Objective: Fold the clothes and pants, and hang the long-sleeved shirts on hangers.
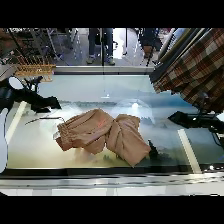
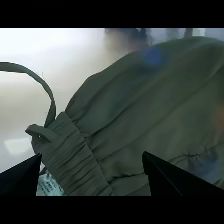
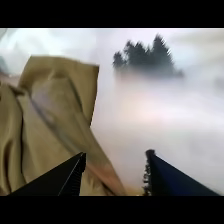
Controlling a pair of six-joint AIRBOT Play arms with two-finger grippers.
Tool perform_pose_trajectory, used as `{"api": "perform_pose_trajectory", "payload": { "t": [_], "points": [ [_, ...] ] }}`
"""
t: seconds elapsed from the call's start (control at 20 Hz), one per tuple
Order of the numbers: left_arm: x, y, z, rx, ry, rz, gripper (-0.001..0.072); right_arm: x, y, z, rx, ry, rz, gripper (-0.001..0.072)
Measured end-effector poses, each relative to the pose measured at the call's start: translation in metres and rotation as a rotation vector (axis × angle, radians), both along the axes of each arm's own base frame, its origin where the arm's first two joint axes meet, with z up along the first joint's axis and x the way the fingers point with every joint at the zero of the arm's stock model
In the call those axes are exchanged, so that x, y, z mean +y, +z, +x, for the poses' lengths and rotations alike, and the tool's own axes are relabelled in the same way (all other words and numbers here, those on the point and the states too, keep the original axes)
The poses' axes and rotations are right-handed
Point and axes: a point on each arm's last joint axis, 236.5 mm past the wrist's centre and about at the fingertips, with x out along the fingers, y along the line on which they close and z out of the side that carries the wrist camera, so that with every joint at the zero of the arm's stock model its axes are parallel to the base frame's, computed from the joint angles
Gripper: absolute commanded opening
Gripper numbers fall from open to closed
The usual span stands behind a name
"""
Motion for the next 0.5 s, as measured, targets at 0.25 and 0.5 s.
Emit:
{"api": "perform_pose_trajectory", "payload": {
  "t": [0.25, 0.5],
  "points": [
    [-0.002, -0.053, -0.004, 0.137, 0.011, -0.042, 0.0711, 0.058, -0.067, 0.016, 0.12, 0.148, 0.038, 0.0486],
    [0.008, -0.086, -0.009, 0.202, 0.001, -0.002, 0.0711, 0.092, -0.115, 0.042, 0.188, 0.226, 0.041, 0.0486]
  ]
}}
